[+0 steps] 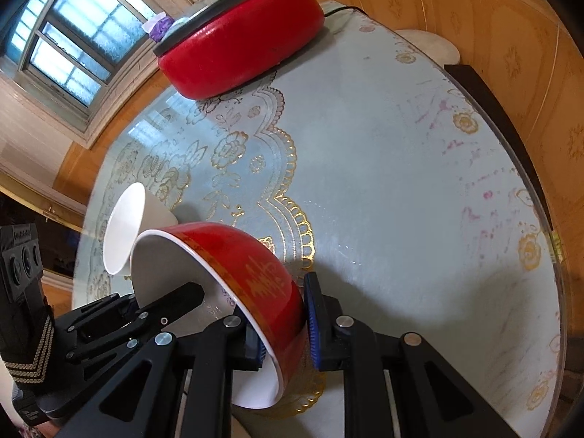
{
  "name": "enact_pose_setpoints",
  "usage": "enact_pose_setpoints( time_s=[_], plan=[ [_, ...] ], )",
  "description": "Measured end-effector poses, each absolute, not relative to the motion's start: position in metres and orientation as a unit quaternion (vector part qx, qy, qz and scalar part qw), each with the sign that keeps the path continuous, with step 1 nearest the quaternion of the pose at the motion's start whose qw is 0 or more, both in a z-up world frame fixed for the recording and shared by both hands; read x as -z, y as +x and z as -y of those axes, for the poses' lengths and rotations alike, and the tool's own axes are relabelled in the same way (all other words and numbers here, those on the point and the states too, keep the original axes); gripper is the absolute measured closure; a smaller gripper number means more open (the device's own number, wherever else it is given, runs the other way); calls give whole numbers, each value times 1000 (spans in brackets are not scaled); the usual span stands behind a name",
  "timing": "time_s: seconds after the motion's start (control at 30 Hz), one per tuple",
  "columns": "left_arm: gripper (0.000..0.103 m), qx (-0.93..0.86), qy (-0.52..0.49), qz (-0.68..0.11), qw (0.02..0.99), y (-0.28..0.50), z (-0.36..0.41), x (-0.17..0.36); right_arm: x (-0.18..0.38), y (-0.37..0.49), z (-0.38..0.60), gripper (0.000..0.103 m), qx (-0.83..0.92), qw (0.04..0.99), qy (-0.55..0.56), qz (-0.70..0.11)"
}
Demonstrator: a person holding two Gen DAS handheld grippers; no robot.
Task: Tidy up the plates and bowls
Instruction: 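Lift the red bowl with both grippers and lower it onto the blue leaf plate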
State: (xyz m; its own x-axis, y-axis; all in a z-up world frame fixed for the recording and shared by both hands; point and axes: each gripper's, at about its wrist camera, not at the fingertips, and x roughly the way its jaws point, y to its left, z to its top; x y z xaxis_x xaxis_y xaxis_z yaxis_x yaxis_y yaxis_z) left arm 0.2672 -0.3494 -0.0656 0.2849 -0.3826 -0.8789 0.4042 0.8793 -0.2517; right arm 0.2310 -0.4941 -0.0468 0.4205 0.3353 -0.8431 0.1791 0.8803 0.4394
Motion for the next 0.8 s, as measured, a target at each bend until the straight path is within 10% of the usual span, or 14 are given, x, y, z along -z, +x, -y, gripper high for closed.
enact_pose_setpoints(
  time_s=[0.8],
  plan=[
    [89, 253, -34, -481, 839, 176, 288, -4, -16, 166, 464, 86, -111, 814, 254, -510]
  ],
)
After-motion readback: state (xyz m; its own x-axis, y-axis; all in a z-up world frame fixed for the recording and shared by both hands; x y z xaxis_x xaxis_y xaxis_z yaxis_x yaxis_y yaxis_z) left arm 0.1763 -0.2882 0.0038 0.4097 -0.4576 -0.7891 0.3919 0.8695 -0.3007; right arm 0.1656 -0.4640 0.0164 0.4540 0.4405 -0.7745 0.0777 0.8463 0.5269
